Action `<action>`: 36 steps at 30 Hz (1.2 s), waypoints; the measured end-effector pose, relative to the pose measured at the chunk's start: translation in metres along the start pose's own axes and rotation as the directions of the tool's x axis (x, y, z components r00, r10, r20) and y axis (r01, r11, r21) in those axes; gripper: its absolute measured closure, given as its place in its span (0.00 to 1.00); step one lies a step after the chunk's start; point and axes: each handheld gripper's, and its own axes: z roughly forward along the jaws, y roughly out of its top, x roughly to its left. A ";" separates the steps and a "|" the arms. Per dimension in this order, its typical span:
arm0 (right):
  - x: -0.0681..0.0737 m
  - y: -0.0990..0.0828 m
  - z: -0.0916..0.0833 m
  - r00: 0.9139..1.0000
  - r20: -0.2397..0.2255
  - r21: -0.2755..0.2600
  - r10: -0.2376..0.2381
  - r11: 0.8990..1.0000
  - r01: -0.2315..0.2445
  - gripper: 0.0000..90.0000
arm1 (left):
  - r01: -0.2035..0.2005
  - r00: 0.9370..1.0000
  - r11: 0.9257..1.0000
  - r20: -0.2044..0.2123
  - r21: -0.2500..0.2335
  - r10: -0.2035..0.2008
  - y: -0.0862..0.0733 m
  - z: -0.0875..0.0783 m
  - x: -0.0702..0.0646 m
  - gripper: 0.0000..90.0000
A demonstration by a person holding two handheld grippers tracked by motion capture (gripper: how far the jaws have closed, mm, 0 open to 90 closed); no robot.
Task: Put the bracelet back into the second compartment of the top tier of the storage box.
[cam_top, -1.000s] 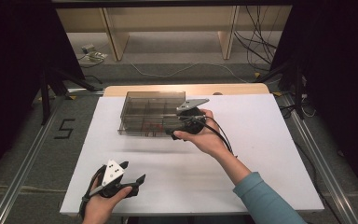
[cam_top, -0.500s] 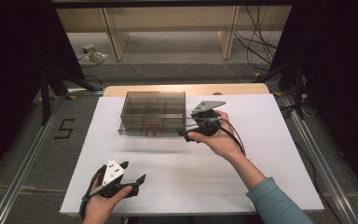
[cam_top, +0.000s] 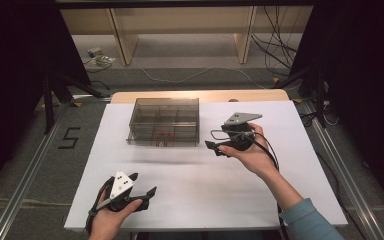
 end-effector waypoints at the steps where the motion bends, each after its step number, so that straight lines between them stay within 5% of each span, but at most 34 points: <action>1: -0.001 -0.002 -0.002 1.000 0.000 -0.001 0.003 1.000 -0.003 0.19 | 0.000 1.000 1.000 0.000 0.000 0.000 0.000 0.000 0.000 0.25; 14: -0.011 -0.027 -0.032 1.000 0.021 -0.007 0.008 1.000 -0.008 0.19 | 0.003 1.000 1.000 -0.001 -0.004 -0.003 0.000 0.000 0.000 0.24; 36: -0.029 -0.117 -0.090 0.993 0.069 0.011 0.095 0.995 -0.096 0.19 | 0.003 1.000 1.000 0.002 0.008 -0.003 -0.001 0.003 -0.002 0.24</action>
